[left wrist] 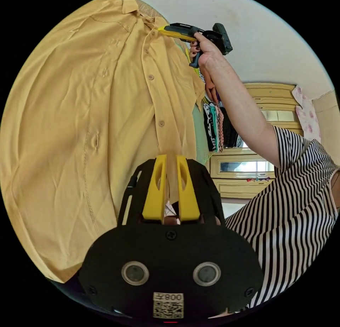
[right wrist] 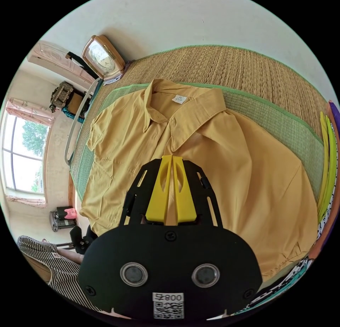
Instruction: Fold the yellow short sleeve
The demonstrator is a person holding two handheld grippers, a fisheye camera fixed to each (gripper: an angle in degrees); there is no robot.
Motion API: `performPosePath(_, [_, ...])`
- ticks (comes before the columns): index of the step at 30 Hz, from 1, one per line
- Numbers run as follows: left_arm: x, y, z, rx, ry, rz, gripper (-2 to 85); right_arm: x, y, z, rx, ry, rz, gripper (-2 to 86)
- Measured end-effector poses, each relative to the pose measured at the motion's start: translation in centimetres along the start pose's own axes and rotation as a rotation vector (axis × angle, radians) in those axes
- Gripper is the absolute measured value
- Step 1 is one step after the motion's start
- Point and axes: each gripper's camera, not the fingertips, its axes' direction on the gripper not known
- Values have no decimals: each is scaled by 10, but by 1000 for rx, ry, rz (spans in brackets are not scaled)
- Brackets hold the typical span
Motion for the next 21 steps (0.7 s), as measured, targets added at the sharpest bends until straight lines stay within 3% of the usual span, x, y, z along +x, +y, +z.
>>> performPosePath(10, [-7, 8, 0, -50, -23, 18, 10, 12, 4, 2, 6, -29, 5, 2])
performPosePath(21, [-15, 41, -84, 201, 194, 31, 2, 16, 18, -33, 128, -180, 16, 1])
